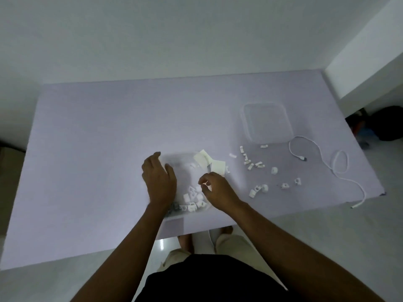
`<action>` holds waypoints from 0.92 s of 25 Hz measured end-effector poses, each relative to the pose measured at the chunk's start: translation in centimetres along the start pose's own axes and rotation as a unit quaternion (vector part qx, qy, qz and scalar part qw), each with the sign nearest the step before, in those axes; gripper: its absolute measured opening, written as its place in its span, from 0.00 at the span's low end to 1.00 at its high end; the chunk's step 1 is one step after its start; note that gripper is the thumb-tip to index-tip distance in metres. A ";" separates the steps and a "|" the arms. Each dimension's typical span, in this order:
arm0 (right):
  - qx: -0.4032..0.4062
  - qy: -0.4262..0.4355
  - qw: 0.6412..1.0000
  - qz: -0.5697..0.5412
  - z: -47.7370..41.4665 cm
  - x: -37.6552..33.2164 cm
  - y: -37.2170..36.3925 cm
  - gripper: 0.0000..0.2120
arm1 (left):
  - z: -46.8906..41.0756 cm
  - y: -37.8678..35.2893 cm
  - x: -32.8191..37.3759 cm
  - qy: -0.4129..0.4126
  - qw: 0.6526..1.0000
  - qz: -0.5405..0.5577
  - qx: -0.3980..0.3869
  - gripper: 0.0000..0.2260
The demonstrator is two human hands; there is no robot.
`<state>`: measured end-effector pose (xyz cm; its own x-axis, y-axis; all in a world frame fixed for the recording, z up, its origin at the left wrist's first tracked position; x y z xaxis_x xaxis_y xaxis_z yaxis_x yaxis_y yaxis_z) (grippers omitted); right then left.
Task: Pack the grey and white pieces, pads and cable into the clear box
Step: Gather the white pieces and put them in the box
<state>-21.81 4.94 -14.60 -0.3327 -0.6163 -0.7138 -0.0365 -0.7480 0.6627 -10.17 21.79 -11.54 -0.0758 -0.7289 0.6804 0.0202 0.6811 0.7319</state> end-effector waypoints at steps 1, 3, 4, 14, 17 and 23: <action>0.037 -0.014 0.999 -0.006 0.2 1.2 1.4 0.06 | 0.2 -0.5 2.0 -0.041 0.999 0.025 -0.014 0.15; 0.108 -0.062 0.992 -0.012 1.4 5.8 4.9 0.07 | 1.6 -3.1 7.0 -0.115 0.988 0.076 -0.071 0.10; 0.121 -0.084 0.989 -0.006 2.0 7.4 5.3 0.10 | 2.3 -4.0 7.9 -0.131 0.982 0.086 -0.104 0.08; 0.063 -0.125 0.987 0.074 6.2 22.9 9.8 0.23 | 14.0 -22.2 12.3 -0.110 0.897 -0.084 -0.419 0.18; 0.080 -0.073 0.992 0.062 5.5 24.0 10.7 0.14 | 15.9 -25.0 12.8 -0.101 0.897 -0.134 -0.409 0.23; 0.117 -0.176 0.947 -0.240 6.4 27.2 14.3 0.11 | 15.5 -27.3 13.0 -0.067 0.923 -0.129 -0.357 0.09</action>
<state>-37.41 -20.97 -23.10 -0.5162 -0.0674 -0.8538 -0.4583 -0.8204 0.3419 -27.15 -5.19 -23.30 -0.2910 -0.8126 0.5050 0.6319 0.2330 0.7392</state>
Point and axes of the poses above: each hand's wrist, its own z-axis away from the middle knuckle, its own y-axis out of the back of the hand, x = y × z, the point moved 8 cm from there along -z, towards the middle knuckle, and after that the axes turned 4 degrees about y, right-handed, at the moved point
